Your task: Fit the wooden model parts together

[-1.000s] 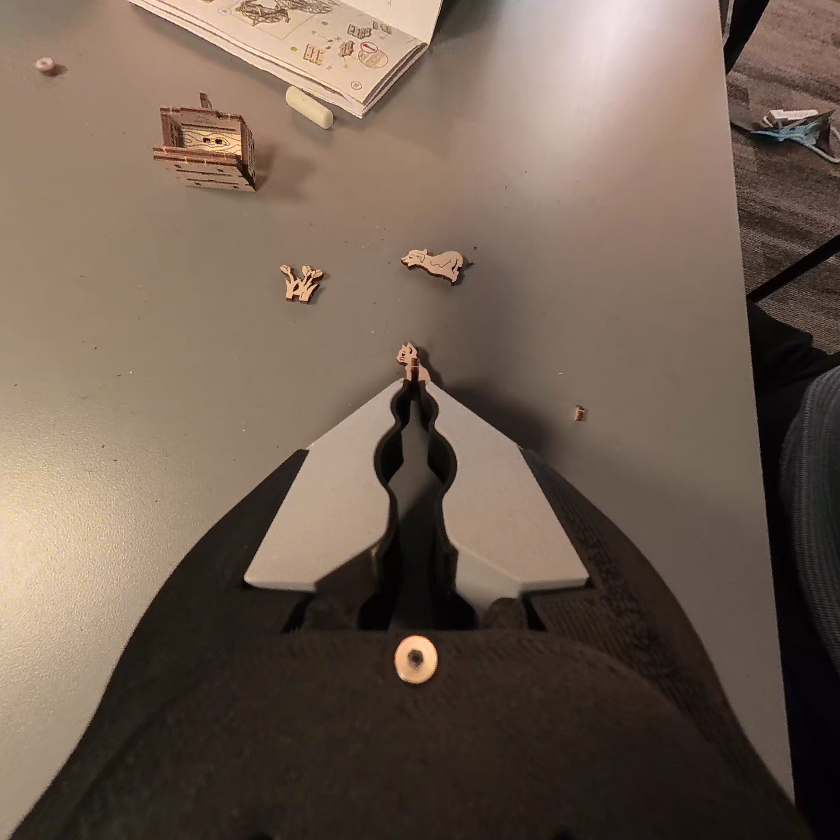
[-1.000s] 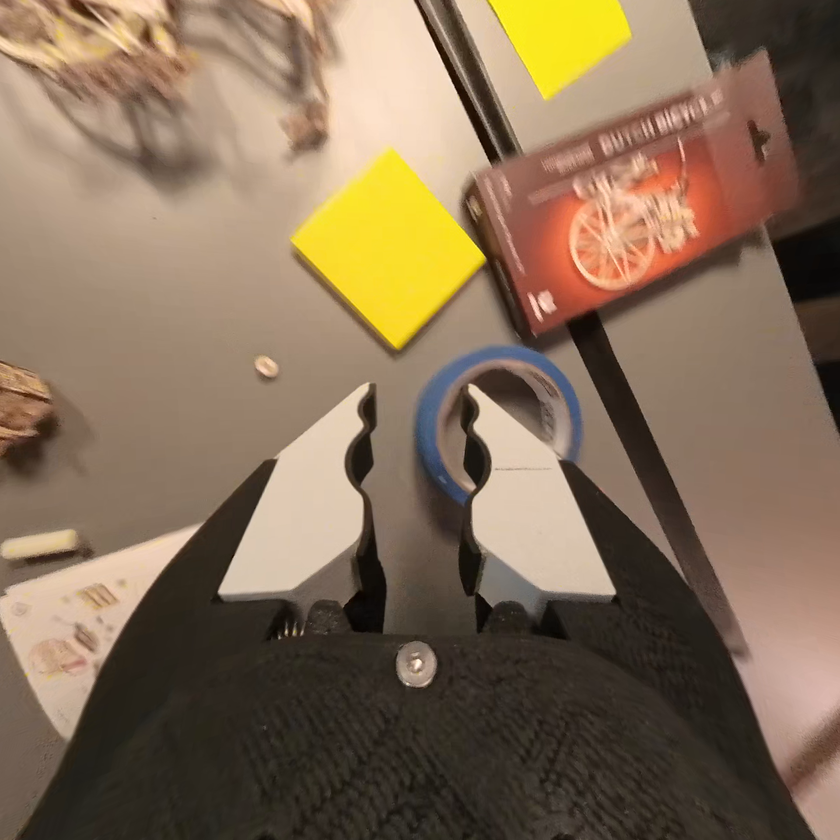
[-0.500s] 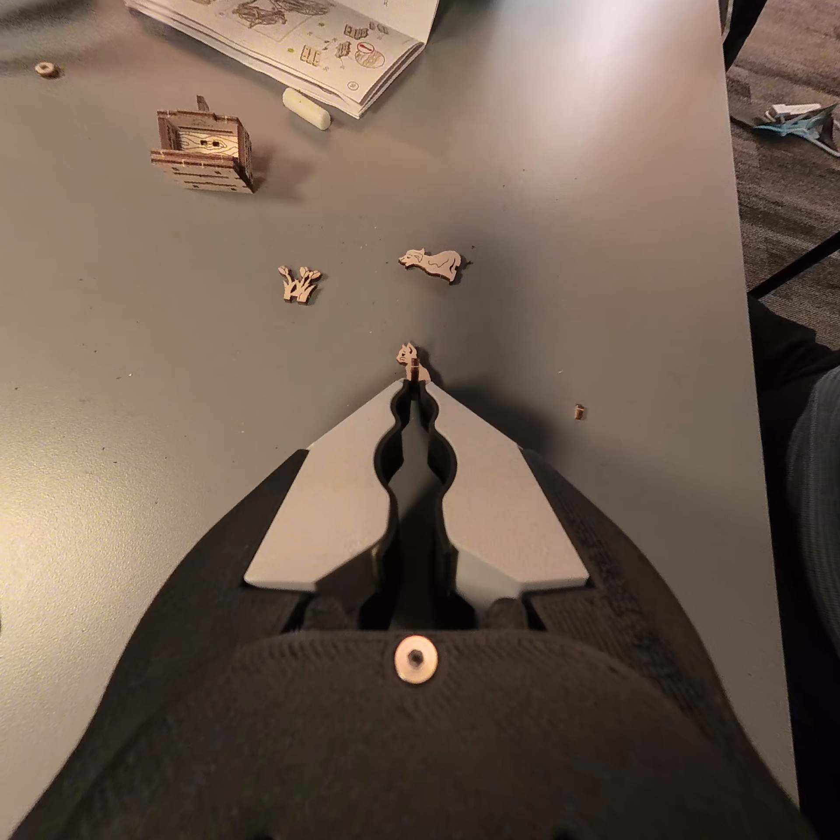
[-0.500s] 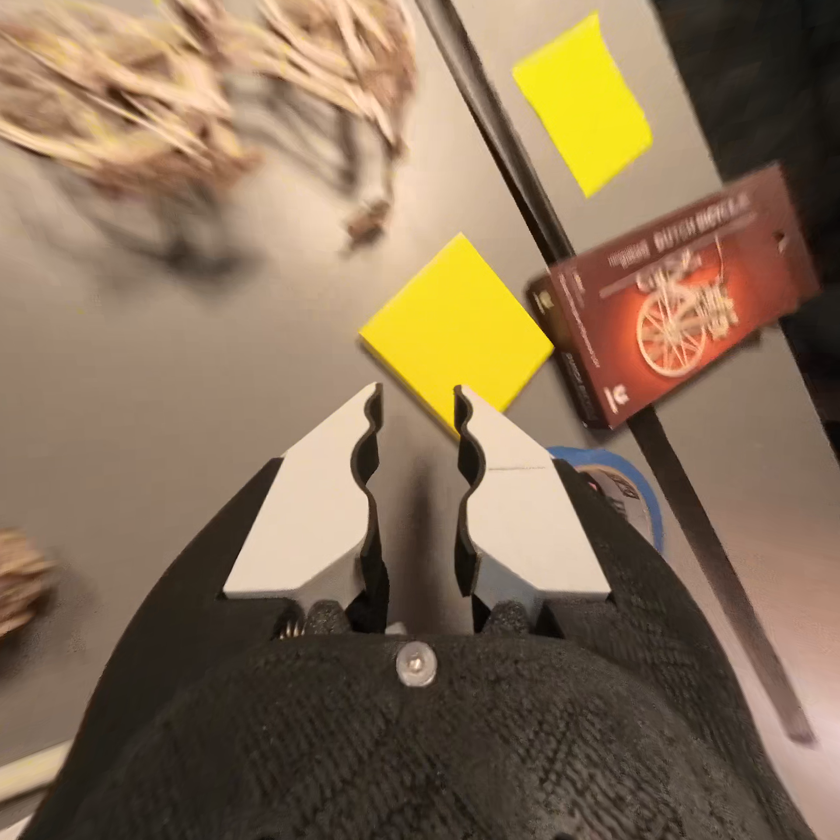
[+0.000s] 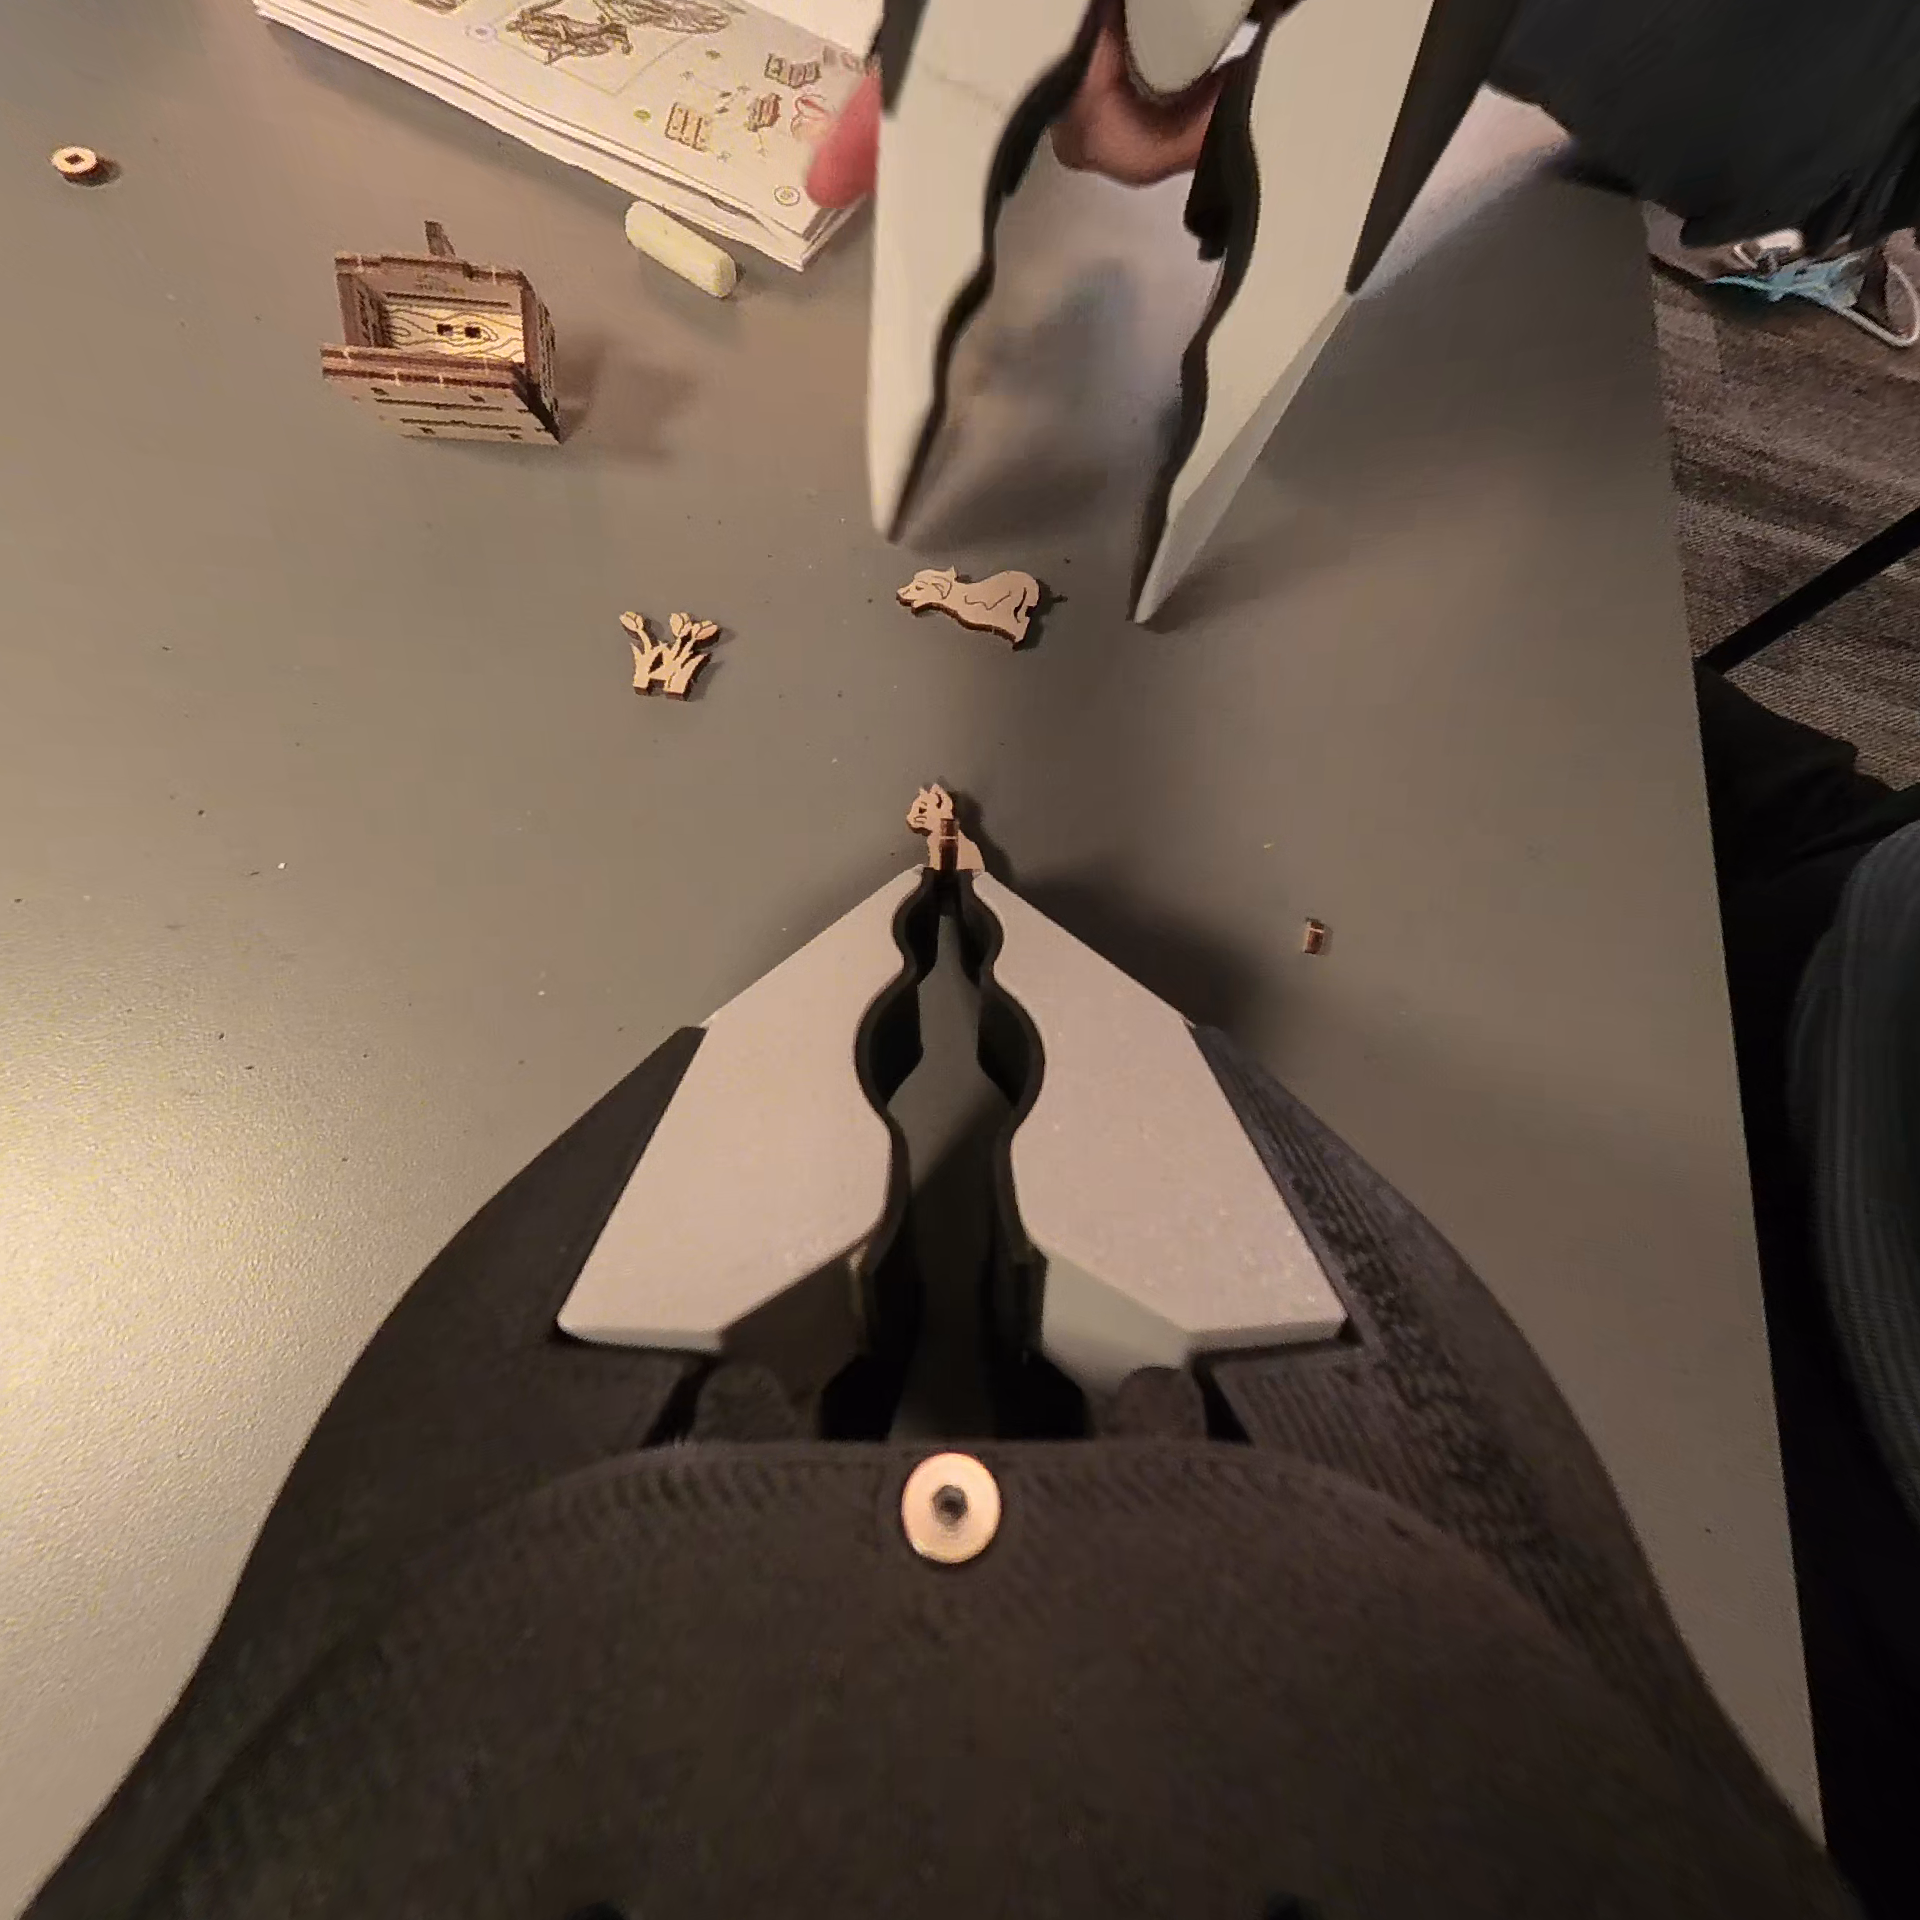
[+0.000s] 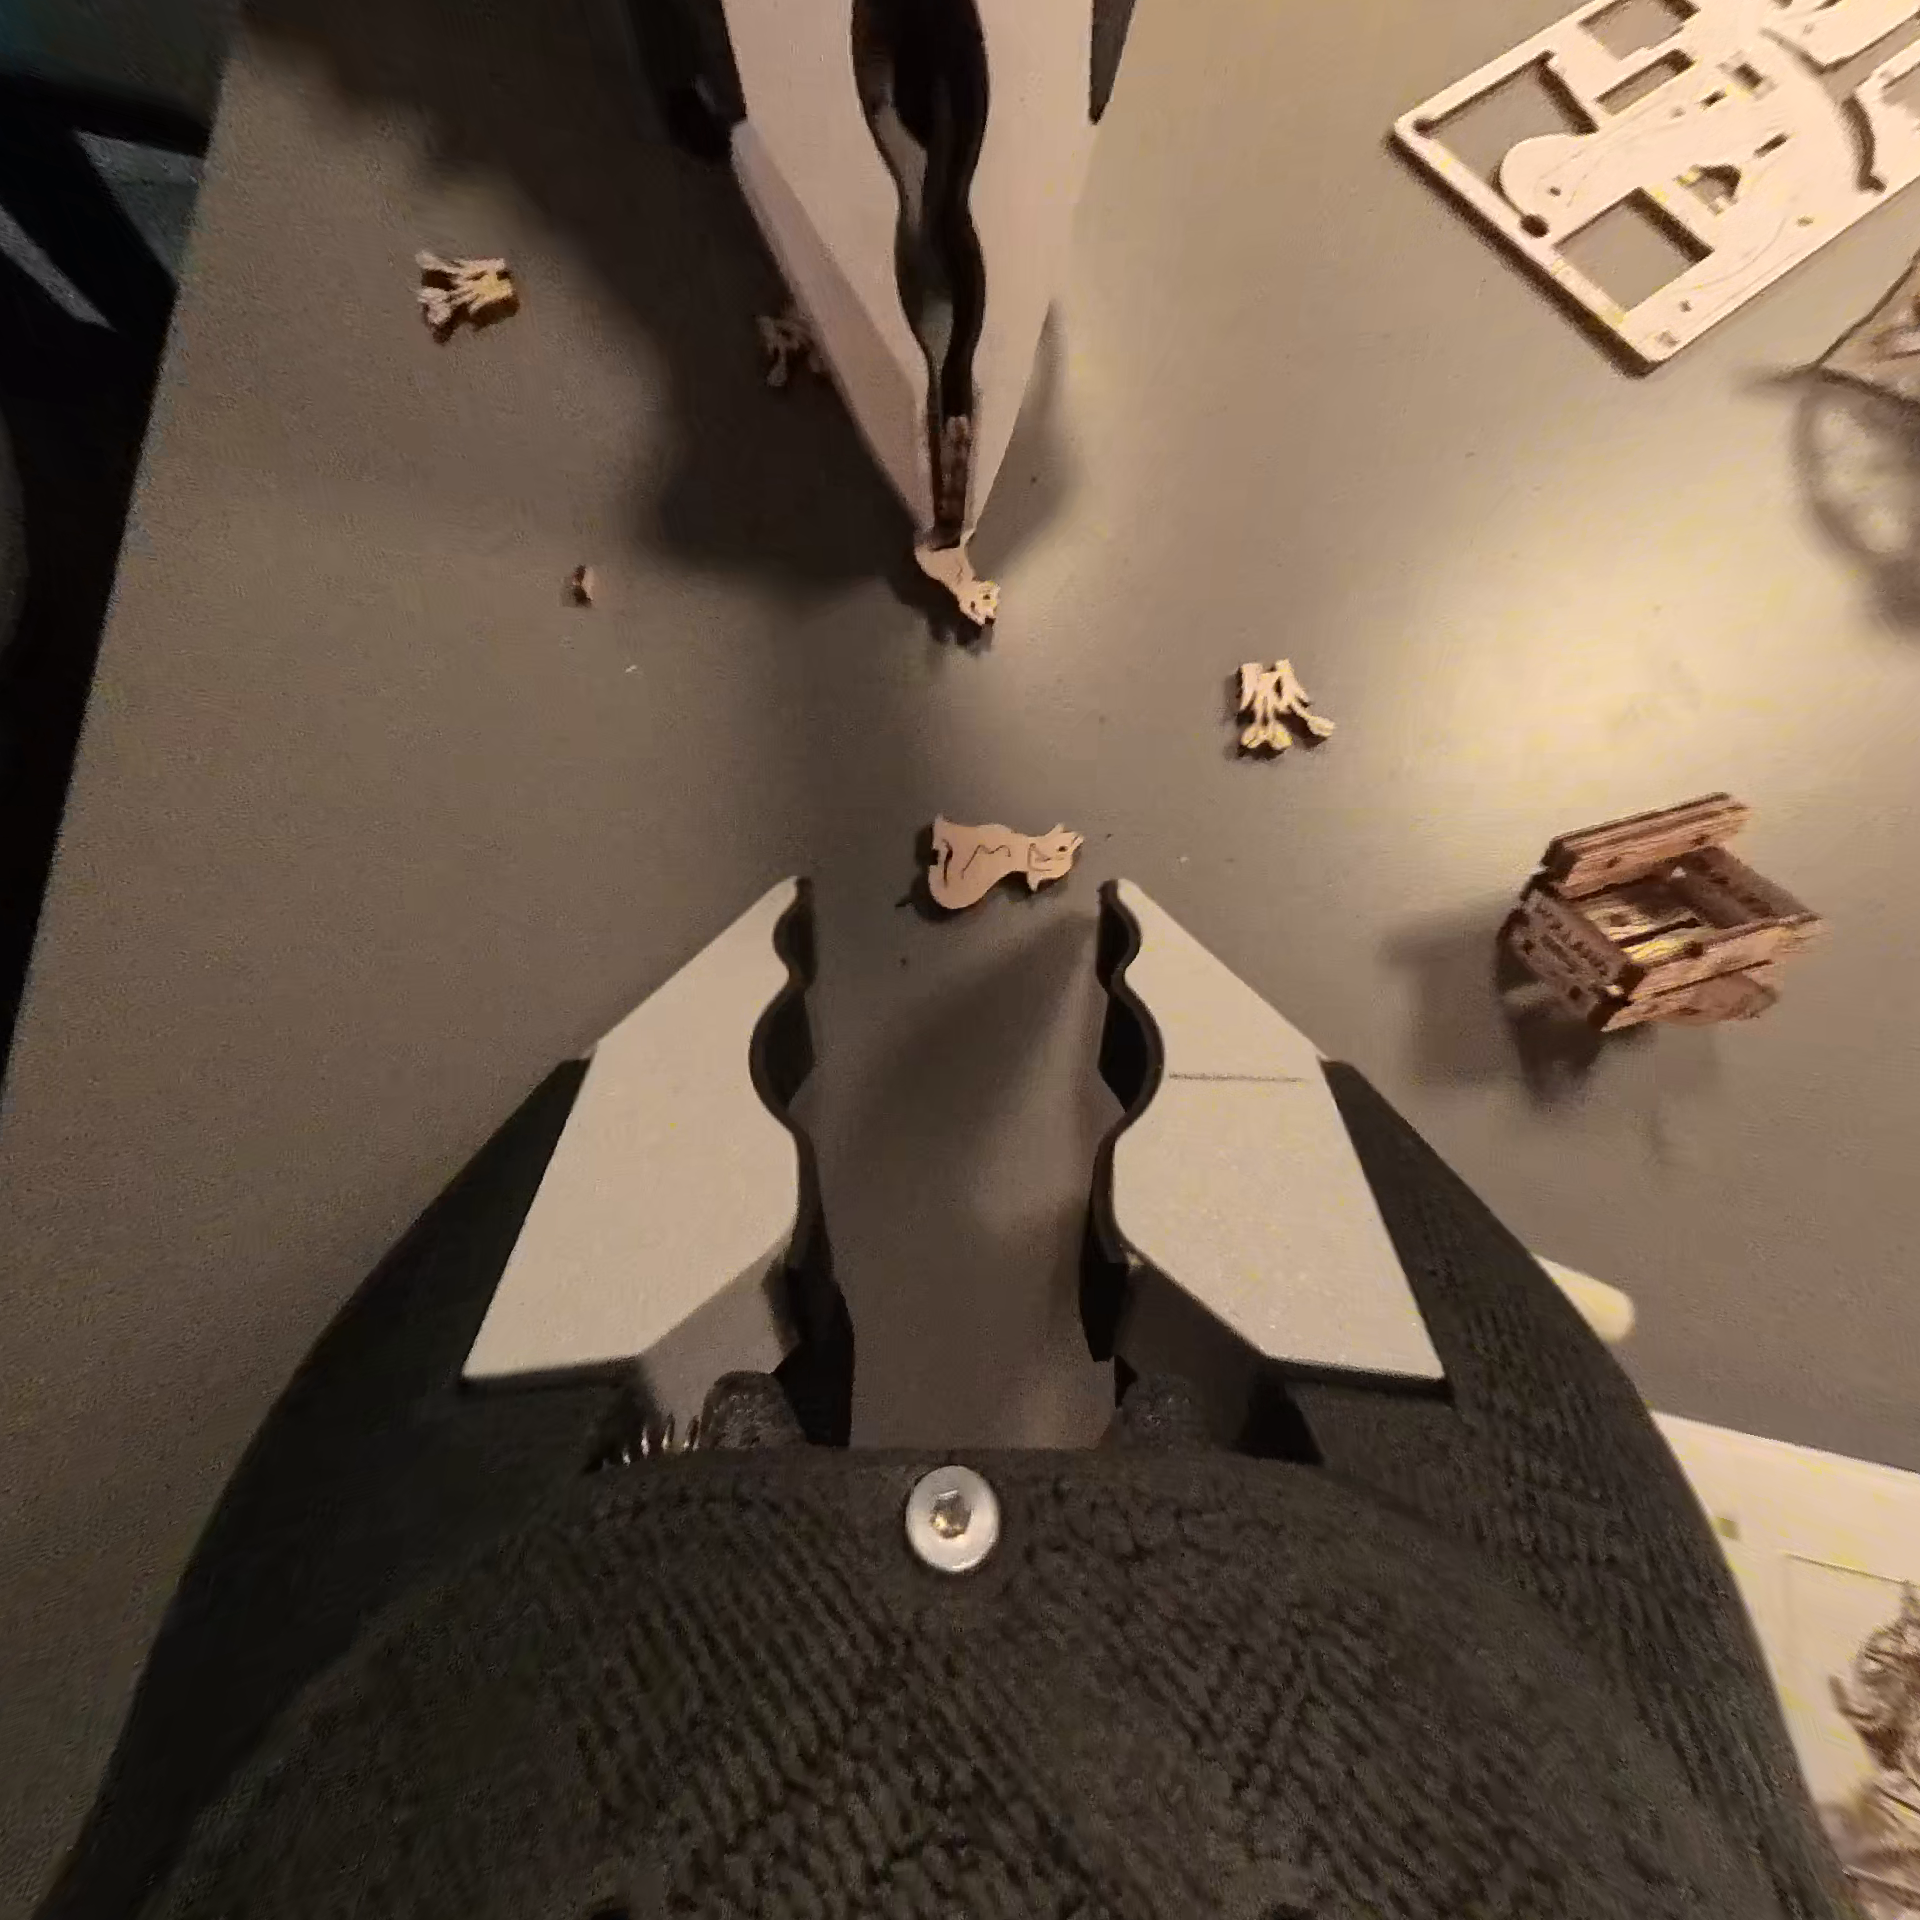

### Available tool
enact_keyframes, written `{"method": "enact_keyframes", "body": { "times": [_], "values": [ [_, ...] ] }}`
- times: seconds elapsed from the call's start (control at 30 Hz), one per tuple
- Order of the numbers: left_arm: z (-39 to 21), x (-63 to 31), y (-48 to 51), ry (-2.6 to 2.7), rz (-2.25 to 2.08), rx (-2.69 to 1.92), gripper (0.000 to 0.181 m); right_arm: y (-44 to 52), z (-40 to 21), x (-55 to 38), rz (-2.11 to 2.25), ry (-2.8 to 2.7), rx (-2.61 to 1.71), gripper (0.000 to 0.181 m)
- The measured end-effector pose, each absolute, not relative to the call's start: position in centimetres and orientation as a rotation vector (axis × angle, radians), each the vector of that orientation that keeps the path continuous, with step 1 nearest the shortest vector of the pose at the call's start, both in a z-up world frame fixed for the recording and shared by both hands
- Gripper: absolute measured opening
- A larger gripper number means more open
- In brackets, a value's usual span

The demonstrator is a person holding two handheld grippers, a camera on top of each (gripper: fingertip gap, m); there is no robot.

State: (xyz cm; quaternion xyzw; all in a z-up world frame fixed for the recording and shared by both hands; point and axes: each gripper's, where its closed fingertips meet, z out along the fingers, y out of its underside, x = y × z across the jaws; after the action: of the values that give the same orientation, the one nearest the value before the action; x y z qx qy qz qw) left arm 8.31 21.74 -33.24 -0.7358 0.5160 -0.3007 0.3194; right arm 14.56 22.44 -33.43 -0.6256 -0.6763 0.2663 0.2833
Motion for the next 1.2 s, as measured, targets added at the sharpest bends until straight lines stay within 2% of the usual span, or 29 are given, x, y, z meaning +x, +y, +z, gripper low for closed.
{"method": "enact_keyframes", "body": {
  "times": [0.2,0.3,0.43,0.8,0.93,1.1,1.13,1.2],
  "values": [
    [-33.2,8.3,21.7,1.356,-0.793,-1.936,0.001,19.7,-33.3,15.2,0.911,-1.936,-1.696,0.05],
    [-33.3,8.3,21.7,1.356,-0.795,-1.936,0.001,21.0,-32.6,14.7,0.856,-1.957,-1.576,0.045],
    [-33.3,8.3,21.7,1.36,-0.802,-1.936,0.001,21.5,-32.3,13.4,0.893,-2.026,-1.43,0.048],
    [-33.3,8.3,21.7,1.356,-0.813,-1.942,0.001,21.8,-33.7,13.7,0.866,-2.06,-1.458,0.018],
    [-33.2,8.3,21.7,1.353,-0.81,-1.942,0.001,21.9,-33.7,13.5,0.858,-2.034,-1.473,0.016],
    [-32.6,8.2,21.9,1.332,-0.785,-1.889,0.031,22.2,-33.6,13.1,0.859,-1.966,-1.495,0.014],
    [-32.3,8.1,21.9,1.324,-0.786,-1.87,0.037,22.3,-33.5,12.9,0.856,-1.954,-1.496,0.006],
    [-32.0,7.5,22.0,1.3,-0.764,-1.856,0.05,22.6,-33.3,12.7,0.835,-1.928,-1.494,0.005]
  ]
}}
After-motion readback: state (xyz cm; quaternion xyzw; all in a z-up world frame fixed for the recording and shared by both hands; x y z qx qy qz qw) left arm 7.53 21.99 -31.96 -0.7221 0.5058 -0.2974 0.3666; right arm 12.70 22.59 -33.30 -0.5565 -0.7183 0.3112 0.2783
